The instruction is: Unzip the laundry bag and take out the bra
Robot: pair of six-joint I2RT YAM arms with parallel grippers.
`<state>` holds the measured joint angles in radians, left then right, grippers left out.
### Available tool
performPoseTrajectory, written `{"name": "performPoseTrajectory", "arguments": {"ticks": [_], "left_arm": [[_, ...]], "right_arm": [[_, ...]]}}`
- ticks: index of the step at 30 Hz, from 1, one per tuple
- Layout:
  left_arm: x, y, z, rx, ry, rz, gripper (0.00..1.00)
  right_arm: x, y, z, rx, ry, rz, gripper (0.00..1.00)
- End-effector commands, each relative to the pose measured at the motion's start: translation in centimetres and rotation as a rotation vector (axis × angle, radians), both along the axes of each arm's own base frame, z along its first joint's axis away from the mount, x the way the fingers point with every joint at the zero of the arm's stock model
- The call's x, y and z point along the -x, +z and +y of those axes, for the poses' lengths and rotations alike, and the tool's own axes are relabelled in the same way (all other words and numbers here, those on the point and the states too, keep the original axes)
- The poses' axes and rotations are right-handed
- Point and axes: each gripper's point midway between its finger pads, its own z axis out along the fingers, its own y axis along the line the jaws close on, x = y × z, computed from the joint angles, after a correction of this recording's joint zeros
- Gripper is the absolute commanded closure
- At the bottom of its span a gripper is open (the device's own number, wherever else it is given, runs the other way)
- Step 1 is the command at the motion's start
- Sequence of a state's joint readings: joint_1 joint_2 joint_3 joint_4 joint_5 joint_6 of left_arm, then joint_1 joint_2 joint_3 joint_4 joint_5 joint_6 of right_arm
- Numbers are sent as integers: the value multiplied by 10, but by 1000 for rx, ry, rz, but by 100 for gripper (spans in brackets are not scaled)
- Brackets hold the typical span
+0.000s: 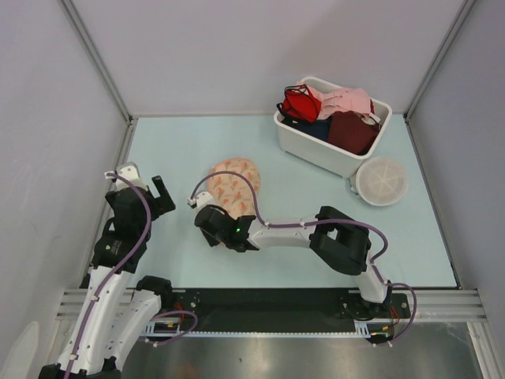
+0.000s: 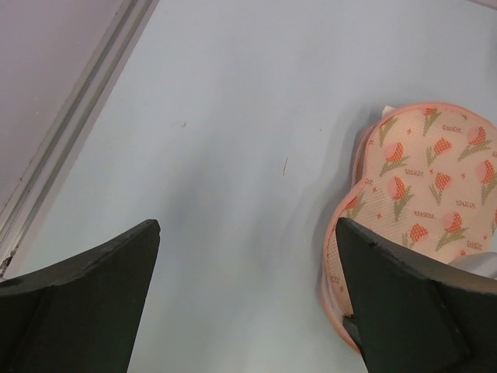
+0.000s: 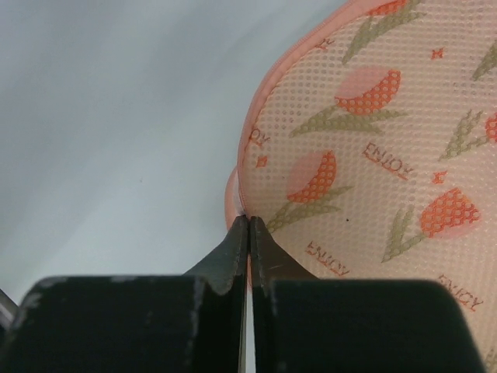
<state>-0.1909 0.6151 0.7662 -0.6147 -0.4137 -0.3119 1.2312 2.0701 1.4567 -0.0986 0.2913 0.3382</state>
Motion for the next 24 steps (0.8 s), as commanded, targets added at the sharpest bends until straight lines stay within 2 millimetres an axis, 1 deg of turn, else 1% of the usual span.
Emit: {"name": "performPoseTrajectory", "arguments": {"ticks": [1, 2, 3, 4, 5, 6, 7, 8, 9, 10, 11, 12, 13, 14, 15, 16, 17, 18, 19, 20, 23, 24], "left_arm": [[-2, 3, 2, -11, -5, -11, 0], [-2, 2, 2, -12, -3, -8, 0], [-2, 2, 2, -12, -3, -8, 0], [-2, 2, 2, -10, -5, -9, 0], [-2, 1, 2, -11, -5, -6, 0], [-2, 1, 2, -9, -7, -6, 0], [-2, 1, 1, -8, -10, -4, 0], [-2, 0, 1, -8, -12, -3, 0], [-2, 0, 0, -6, -14, -2, 0], [-3, -1, 0, -6, -14, 1, 0], [-3, -1, 0, -5, -17, 1, 0], [-3, -1, 0, -6, -19, 2, 0], [-3, -2, -1, -5, -22, 5, 0], [-4, -3, -1, -5, -23, 9, 0], [-4, -2, -2, -4, -24, 7, 0], [-4, -3, -2, -2, -29, 8, 0], [-4, -3, -3, -2, -32, 10, 0], [-4, -4, -3, 1, -31, 11, 0], [-5, -4, -4, 0, -37, 14, 0], [-5, -5, -4, 0, -39, 15, 0], [-5, -5, -5, 1, -45, 19, 0], [-6, -6, -6, 3, -49, 23, 0]], "right_arm": [[-4, 48, 7, -98, -17, -55, 100], [-4, 65, 6, -135, -25, -65, 100], [-4, 64, -2, -129, -40, -69, 100], [-4, 70, -5, -142, -47, -74, 100], [-5, 87, -10, -175, -65, -90, 100], [-6, 92, -15, -184, -77, -99, 100], [-5, 90, -22, -176, -85, -101, 100], [-7, 93, -29, -179, -108, -116, 100], [-8, 108, -35, -204, -123, -130, 100], [-7, 103, -44, -190, -136, -133, 100], [-10, 109, -52, -196, -164, -151, 100], [-11, 120, -59, -214, -182, -163, 100], [-12, 122, -66, -215, -198, -173, 100], [-14, 117, -76, -197, -224, -186, 100], [-15, 125, -84, -213, -249, -192, 100], [-17, 123, -91, -207, -267, -195, 100], [-19, 117, -102, -187, -298, -203, 100], [-22, 117, -110, -192, -329, -199, 100], [-24, 121, -118, -203, -354, -199, 100], [-26, 112, -131, -172, -386, -198, 100], [-34, 107, -156, -163, -467, -179, 100], [-35, 99, -166, -144, -487, -172, 100]]}}
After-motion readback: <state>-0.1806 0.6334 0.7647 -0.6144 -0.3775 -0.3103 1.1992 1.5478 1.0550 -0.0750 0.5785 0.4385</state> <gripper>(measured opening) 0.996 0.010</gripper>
